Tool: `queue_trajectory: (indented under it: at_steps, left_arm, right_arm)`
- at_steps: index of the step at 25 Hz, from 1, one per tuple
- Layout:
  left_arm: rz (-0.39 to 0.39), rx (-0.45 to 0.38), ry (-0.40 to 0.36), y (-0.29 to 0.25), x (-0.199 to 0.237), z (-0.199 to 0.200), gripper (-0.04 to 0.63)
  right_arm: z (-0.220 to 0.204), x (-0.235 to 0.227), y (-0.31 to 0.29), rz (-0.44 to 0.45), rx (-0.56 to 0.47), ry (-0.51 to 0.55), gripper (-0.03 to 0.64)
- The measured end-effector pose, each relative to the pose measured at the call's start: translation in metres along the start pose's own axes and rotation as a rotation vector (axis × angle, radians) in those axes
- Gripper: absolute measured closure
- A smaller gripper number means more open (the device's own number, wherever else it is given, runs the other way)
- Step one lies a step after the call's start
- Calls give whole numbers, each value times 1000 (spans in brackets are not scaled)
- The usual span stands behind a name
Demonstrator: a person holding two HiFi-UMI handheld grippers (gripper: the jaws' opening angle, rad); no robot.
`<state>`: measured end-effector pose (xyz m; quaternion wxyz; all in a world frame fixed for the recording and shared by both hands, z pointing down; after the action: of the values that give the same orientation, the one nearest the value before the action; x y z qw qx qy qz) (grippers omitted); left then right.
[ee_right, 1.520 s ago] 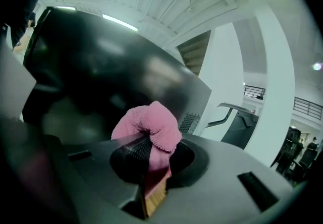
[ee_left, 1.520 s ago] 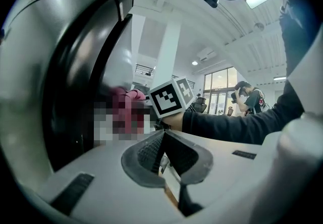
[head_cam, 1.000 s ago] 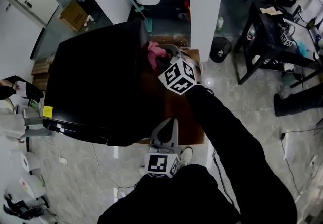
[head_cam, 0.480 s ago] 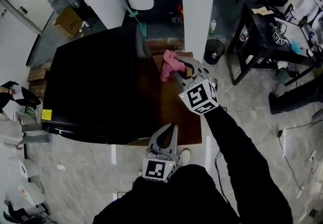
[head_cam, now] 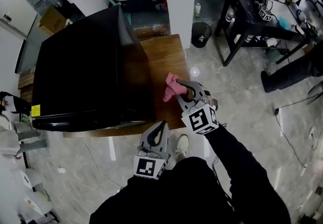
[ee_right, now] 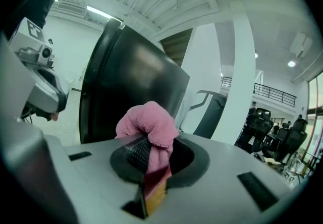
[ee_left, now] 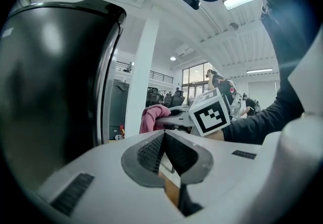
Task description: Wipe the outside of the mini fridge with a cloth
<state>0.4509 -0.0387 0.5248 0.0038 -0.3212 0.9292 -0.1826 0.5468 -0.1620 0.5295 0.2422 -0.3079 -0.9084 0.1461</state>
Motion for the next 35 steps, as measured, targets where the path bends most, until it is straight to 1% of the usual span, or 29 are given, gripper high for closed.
queue_trajectory:
  at_steps: [4,7,11,16,22,25,29,33,35]
  left_arm:
    - [-35,43,-4,12,0,-27,591]
    - [-51,71,-11,21,2,-40,591]
    - [-17,90,-5,27,12,-52,591]
    - [19,123,34,25,27,-67,591]
    - [41,141,62,19,33,-73,591]
    - [55,149,61,9,36,-71,591]
    - [65,161,88,-3,41,-78,591]
    - [51,169,104,-15,43,-79,591]
    - [56,173,121,-23,45,-77,591]
  right_arm:
    - [-33,44,3,10,31,-33,568]
    - [-48,77,-1,38,50,-48,568]
    - [-55,110,-20,110,73,-43,568]
    - [-57,138,-48,188,101,-12,568]
    - [-56,143,-67,244,107,-22,568]
    - [-57,135,-81,252,110,-18,568]
    - [-59,128,-99,263,110,-16,568]
    - [-59,119,-115,278,106,-11,568]
    - [-60,111,-126,289,105,1,568]
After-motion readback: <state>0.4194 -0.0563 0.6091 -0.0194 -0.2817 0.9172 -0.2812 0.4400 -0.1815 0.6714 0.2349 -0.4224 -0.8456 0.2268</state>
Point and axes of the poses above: the fingertips, and each gripper's own axes: y backward along the fingers, x to its left, z out of its top, the point moved 4 cm from there along y, backward along the fingers, and after that the axes turned 10 degrees about x, right-handed, at the moved point
